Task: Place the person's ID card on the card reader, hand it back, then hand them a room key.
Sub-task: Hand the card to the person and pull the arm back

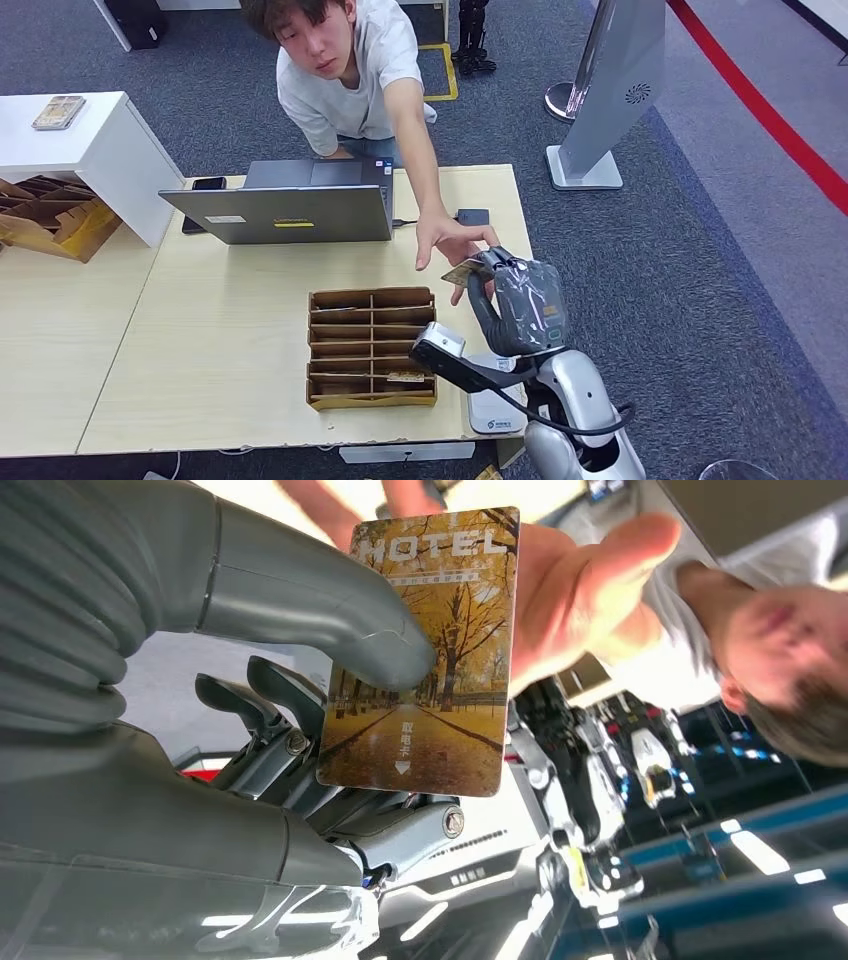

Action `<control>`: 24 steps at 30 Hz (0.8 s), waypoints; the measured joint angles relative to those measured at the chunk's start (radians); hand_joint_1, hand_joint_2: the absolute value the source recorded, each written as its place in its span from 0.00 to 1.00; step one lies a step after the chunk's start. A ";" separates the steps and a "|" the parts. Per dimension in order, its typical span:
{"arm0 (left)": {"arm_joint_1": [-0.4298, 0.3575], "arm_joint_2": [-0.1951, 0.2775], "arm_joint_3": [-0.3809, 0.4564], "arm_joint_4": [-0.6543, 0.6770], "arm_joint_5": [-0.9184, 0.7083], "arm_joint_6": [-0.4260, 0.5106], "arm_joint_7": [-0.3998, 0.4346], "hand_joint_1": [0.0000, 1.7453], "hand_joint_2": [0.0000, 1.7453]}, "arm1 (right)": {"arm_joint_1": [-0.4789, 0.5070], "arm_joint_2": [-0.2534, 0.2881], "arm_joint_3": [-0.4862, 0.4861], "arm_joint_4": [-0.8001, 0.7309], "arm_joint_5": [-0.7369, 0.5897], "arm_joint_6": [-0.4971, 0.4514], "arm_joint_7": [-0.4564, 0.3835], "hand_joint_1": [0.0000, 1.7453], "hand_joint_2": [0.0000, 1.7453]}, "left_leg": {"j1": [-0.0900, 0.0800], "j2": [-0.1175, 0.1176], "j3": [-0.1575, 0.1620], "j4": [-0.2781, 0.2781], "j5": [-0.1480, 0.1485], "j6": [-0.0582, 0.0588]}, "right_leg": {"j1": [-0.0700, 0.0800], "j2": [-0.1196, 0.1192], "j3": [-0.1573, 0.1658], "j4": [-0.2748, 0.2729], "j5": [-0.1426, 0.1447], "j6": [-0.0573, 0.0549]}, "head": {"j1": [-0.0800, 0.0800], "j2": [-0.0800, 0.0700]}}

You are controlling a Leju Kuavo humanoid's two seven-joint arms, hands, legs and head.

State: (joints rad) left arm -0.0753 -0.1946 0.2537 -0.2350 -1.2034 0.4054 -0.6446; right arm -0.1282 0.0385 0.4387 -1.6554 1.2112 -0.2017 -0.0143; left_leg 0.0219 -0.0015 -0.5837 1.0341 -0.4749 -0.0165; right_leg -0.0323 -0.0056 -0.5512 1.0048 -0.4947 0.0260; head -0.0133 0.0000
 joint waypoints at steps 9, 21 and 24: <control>-0.008 -0.016 -0.016 0.000 -0.016 -0.002 0.064 0.00 0.00 | -0.052 0.001 0.000 0.103 0.005 0.017 0.019 0.00 1.00 | 0.000 0.000 0.000 0.000 0.000 0.000 | 0.000 0.000 0.000 0.000 0.000 0.000 | 0.000 0.000; -0.012 -0.024 -0.031 -0.009 -0.014 -0.003 0.074 0.00 0.00 | -0.053 0.002 0.004 0.117 -0.029 0.012 -0.003 0.00 0.00 | 0.000 0.000 0.000 0.000 0.000 0.000 | 0.000 0.000 0.000 0.000 0.000 0.000 | 0.000 0.000; -0.012 -0.024 -0.033 -0.010 -0.009 -0.001 0.074 0.00 0.00 | -0.046 0.002 0.007 0.105 -0.039 0.009 -0.012 0.00 0.00 | 0.000 0.000 0.000 0.000 0.000 0.000 | 0.000 0.000 0.000 0.000 0.000 0.000 | 0.000 0.000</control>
State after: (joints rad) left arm -0.0875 -0.2188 0.2209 -0.2445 -1.2128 0.4040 -0.5707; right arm -0.1745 0.0408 0.4454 -1.5505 1.1718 -0.1928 -0.0266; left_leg 0.0219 -0.0017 -0.5838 1.0341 -0.4749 -0.0165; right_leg -0.0323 -0.0057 -0.5514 1.0048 -0.4946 0.0261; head -0.0132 0.0000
